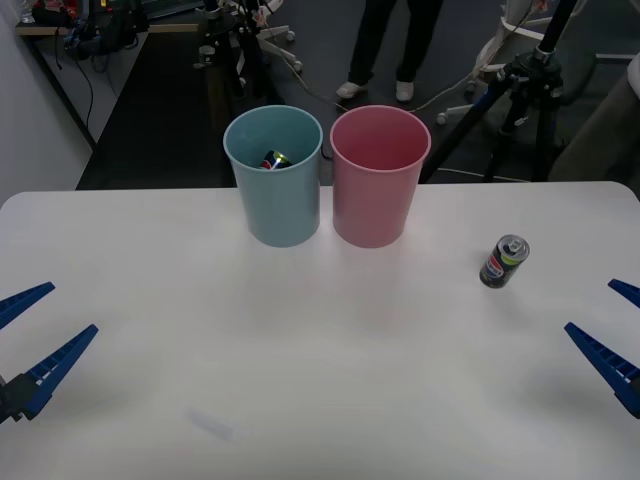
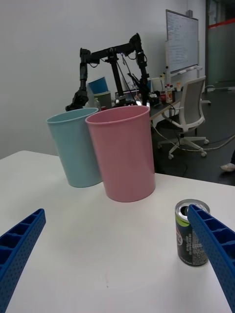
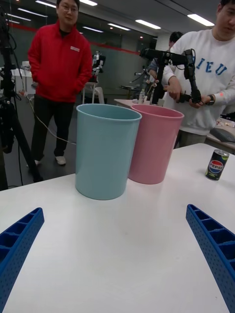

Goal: Grasp the object on the table and drop it into the matching bin: aluminum can to the light blue bin, PET bottle to the pink bin.

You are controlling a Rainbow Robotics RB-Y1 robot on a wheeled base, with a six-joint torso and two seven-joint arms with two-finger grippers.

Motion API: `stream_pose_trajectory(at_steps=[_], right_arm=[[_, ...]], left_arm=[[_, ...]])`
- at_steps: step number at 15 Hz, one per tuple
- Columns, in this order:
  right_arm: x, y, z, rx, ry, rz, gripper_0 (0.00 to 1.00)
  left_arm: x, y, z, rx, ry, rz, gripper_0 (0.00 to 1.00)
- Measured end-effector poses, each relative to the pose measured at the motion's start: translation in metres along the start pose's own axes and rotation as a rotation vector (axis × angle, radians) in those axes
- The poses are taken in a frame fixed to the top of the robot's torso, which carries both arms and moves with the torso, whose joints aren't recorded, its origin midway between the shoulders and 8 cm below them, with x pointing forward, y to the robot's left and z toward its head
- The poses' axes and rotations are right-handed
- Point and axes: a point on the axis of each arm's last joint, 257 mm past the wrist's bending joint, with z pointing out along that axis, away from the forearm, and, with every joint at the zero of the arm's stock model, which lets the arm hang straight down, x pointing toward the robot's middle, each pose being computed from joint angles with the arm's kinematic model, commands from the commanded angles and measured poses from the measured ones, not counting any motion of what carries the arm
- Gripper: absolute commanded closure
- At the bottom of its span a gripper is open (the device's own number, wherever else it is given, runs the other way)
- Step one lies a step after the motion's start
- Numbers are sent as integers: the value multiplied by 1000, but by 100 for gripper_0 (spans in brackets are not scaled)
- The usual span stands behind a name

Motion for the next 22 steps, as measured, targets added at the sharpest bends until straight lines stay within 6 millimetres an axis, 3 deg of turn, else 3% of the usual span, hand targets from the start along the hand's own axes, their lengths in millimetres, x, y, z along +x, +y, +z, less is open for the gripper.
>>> stream_pose_trajectory(at_steps=[4, 8, 16, 22], right_arm=[[8, 6, 5, 20, -20, 34, 0], [10, 0, 9, 117, 2, 16, 0], [58, -22, 11, 304, 79, -78, 0], [92, -40, 20, 342, 96, -122, 0]], left_arm=[[0, 0, 0, 0, 0, 0, 0], [0, 0, 0, 0, 0, 0, 0], [0, 0, 0, 0, 0, 0, 0], [0, 0, 0, 0, 0, 0, 0]])
